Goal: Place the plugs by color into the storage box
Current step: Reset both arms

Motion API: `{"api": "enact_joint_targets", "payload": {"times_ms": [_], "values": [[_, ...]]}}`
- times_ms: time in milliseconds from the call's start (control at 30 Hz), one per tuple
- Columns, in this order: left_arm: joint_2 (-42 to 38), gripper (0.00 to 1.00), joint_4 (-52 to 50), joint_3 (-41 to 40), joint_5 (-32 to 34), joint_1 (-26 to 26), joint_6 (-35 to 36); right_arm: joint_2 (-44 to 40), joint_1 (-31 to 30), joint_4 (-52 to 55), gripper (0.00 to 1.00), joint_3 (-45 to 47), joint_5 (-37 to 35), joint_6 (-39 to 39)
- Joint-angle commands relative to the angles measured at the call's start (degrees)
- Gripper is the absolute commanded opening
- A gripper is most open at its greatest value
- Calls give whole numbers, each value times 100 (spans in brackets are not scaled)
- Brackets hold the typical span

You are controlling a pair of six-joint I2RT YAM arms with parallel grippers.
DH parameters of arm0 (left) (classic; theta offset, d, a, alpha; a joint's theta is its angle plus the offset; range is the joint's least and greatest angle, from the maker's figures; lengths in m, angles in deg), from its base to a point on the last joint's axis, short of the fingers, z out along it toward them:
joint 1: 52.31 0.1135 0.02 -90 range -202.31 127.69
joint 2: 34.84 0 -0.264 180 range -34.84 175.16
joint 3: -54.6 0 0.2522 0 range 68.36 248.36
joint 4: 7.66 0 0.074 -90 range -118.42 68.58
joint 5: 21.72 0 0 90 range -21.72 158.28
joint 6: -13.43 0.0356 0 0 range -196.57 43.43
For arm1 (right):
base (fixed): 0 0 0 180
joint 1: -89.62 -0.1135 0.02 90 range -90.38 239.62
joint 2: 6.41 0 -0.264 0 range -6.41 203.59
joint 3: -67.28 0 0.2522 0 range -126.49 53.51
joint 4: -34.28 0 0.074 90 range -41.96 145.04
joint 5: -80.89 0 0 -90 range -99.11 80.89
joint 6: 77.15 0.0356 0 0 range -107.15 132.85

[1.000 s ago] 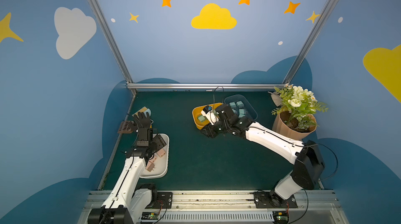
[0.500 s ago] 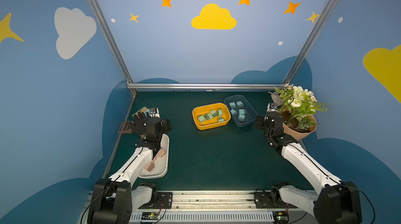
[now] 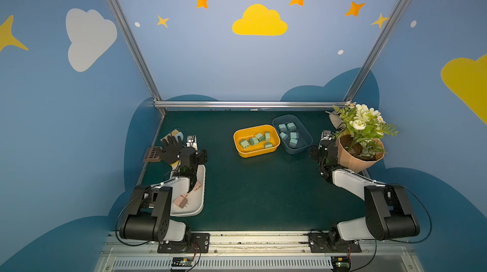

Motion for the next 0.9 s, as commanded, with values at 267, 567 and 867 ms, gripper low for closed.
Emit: {"api": "enact_joint_targets", "payload": {"times_ms": [267,567,867], "values": [[524,83,1623,-504,-734,131,192,366,235,-2679,70,1340,1002,-328],[531,100,1674,-524,-707,115,208,681,593,-2962,88,1407,1332,48],[561,100,1329,-322,-427,175,24,717,587,-3056,95,1440,1321,27]]}}
